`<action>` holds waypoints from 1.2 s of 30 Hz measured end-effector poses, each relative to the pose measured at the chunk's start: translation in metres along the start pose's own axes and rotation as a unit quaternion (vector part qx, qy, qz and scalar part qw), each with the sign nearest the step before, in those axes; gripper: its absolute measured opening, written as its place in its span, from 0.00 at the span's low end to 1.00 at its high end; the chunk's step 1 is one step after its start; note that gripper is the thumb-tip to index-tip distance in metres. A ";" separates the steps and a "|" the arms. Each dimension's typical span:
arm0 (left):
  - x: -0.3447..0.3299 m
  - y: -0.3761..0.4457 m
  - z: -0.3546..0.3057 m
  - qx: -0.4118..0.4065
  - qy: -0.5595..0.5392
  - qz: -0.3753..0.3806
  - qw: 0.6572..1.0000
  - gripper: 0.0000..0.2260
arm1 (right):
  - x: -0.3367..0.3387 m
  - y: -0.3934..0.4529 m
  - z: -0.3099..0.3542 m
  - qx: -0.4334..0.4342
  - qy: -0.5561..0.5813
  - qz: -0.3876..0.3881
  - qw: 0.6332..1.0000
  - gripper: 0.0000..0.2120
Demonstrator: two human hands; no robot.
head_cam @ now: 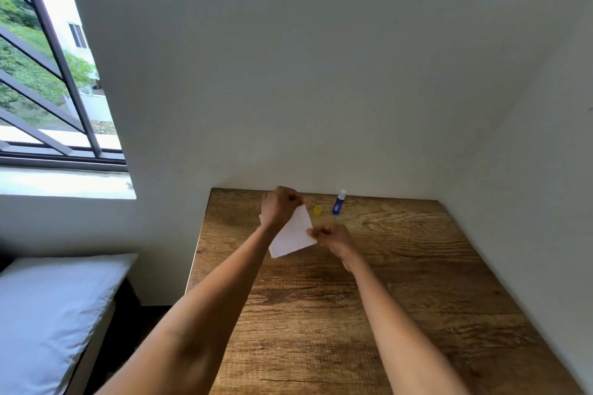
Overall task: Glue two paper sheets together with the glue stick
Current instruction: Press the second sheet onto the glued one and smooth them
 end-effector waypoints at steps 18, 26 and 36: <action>-0.026 -0.007 -0.018 -0.174 0.254 0.095 0.947 0.11 | 0.002 0.000 0.006 0.029 0.021 -0.014 0.999 0.10; -0.021 0.003 -0.009 -0.054 0.080 0.068 0.993 0.07 | 0.004 0.001 0.010 0.044 0.068 -0.032 0.996 0.05; 0.006 -0.008 0.043 0.132 -0.137 -0.054 0.980 0.08 | -0.016 -0.005 -0.030 0.003 0.143 -0.052 0.988 0.07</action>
Point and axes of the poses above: each hand's wrist, its own y-axis towards the middle knuckle, its own x-axis out of the back of the hand, z = x × y, the point moved 8 cm from there along y, towards the middle knuckle, and after that the axes turned 9 degrees about z, right-handed, at the moved point
